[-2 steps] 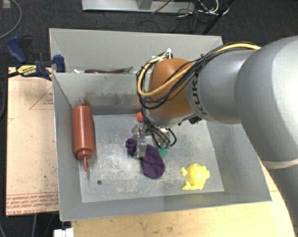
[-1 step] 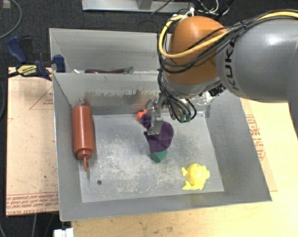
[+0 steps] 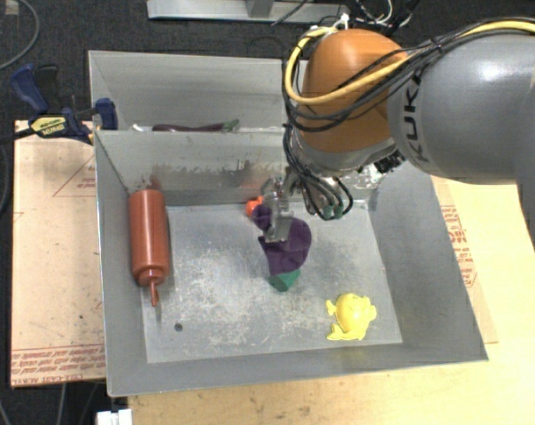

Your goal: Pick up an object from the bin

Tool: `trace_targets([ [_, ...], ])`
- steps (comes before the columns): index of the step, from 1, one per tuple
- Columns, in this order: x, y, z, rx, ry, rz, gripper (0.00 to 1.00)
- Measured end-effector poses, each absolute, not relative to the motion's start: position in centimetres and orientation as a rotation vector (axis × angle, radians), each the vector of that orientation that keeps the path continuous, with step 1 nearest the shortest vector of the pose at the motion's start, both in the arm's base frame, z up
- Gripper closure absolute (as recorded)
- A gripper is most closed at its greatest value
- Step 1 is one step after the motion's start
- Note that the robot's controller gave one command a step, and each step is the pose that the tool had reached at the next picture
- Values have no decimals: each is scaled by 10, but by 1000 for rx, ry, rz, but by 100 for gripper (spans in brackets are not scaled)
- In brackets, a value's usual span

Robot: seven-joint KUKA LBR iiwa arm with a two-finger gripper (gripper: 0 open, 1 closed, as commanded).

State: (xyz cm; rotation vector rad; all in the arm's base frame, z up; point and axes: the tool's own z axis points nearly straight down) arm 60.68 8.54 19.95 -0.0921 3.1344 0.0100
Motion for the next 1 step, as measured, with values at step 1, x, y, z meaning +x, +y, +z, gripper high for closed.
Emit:
trace_targets([
  [1, 608, 79, 238, -86, 3142, 10, 100],
])
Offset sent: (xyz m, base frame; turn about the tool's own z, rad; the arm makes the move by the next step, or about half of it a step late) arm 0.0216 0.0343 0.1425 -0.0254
